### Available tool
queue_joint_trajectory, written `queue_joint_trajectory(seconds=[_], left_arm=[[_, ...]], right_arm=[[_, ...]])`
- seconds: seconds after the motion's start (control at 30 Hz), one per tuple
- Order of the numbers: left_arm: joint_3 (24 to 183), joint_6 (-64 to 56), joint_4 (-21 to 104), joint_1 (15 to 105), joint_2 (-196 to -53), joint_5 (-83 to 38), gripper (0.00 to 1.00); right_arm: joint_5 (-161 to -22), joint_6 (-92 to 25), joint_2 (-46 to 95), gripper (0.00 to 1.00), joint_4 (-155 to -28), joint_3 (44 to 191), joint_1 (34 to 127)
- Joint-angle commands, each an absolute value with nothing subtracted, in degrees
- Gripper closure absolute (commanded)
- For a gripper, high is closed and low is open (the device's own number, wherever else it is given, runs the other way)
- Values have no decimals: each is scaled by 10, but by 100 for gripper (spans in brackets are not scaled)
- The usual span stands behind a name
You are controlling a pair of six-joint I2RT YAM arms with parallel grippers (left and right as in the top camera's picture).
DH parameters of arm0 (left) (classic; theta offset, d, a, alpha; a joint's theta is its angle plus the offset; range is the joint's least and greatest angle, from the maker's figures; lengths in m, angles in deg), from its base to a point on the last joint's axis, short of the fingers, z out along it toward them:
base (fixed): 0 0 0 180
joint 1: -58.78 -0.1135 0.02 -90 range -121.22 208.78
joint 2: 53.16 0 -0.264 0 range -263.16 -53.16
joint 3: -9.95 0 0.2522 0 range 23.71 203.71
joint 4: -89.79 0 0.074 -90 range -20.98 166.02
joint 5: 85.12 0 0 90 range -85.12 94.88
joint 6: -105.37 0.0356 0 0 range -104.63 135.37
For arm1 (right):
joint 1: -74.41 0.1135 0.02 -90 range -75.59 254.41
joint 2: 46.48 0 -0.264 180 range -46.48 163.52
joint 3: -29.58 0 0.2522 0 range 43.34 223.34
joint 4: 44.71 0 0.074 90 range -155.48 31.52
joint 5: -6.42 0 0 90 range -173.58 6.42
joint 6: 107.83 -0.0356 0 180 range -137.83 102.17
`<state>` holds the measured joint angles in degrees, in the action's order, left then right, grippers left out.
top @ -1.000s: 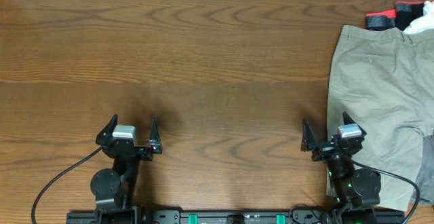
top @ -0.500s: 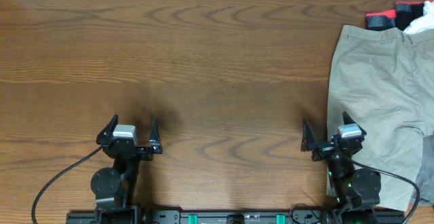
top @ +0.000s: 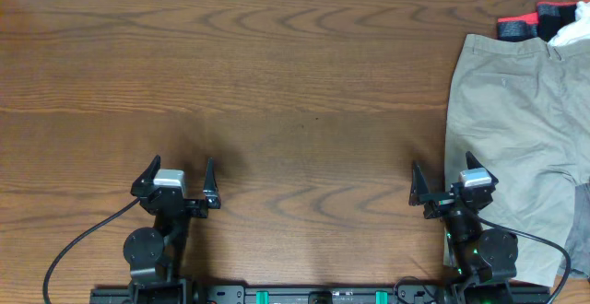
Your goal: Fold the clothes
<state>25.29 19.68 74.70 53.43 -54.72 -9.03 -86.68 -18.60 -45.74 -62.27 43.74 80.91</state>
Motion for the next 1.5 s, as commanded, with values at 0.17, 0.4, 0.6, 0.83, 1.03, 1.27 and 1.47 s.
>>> queue_joint_trajectory(seconds=[0.17,0.4,0.6,0.83,1.03,1.27,1.47], left_arm=[[239,194,733,534,-549,-90,2],[239,194,733,534,-549,-90,2],[239,194,733,534,-549,-90,2],[239,194,735,534,-549,-90,2],[239,194,733,534,-550,-90,2],[286,177,767,534,-550,-96,2],[402,177,746,534,-599,-81,2]], right_arm=[[-866,-179,-455,1,-625,437,815],[-866,-179,-455,1,-625,437,815],[-866,-179,-455,1,-625,437,815],[-866,-179,-455,1,-611,437,815],[-927,-199,-455,1,-577,437,816],[-941,-221,-435,1,-394,445,815],[-946,-236,-309,1,-431,551,816]])
